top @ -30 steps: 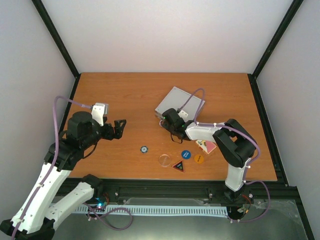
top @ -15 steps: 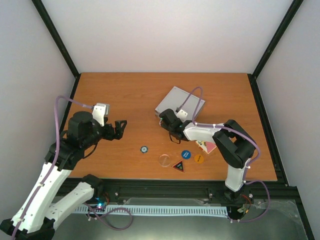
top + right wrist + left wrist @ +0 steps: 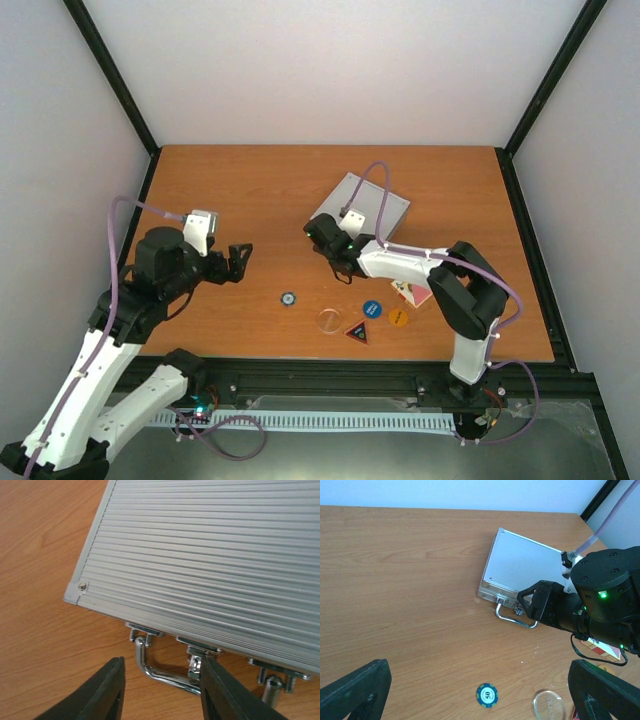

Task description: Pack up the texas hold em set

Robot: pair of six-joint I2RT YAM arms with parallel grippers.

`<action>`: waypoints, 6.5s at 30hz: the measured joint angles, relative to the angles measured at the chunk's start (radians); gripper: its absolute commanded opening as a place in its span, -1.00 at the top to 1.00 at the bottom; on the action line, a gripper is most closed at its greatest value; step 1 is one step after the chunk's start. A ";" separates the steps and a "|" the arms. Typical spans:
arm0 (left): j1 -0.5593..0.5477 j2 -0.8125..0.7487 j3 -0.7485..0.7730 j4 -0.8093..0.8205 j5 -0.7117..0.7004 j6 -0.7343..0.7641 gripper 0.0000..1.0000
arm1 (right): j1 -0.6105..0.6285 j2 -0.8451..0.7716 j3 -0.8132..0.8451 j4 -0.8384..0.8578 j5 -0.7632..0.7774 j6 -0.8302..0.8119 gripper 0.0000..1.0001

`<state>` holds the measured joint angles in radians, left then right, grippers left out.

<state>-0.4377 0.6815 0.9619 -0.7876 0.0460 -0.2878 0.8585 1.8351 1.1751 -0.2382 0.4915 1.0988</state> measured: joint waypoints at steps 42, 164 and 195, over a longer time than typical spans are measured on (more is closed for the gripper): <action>0.000 -0.064 -0.022 0.011 -0.036 -0.034 -0.99 | -0.006 0.175 0.323 -0.549 0.216 -1.078 -1.00; 0.000 -0.071 -0.064 -0.018 -0.076 -0.050 -1.00 | -0.490 0.389 1.145 -0.362 0.230 -1.369 -1.00; 0.000 0.033 -0.037 0.024 0.005 -0.050 -1.00 | -0.530 0.444 1.113 -0.533 0.069 -1.196 -0.99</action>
<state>-0.4377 0.7143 0.9249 -0.7631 0.0505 -0.3382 0.3286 2.2787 2.2883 -0.7715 0.5610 -0.0971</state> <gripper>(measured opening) 0.998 0.998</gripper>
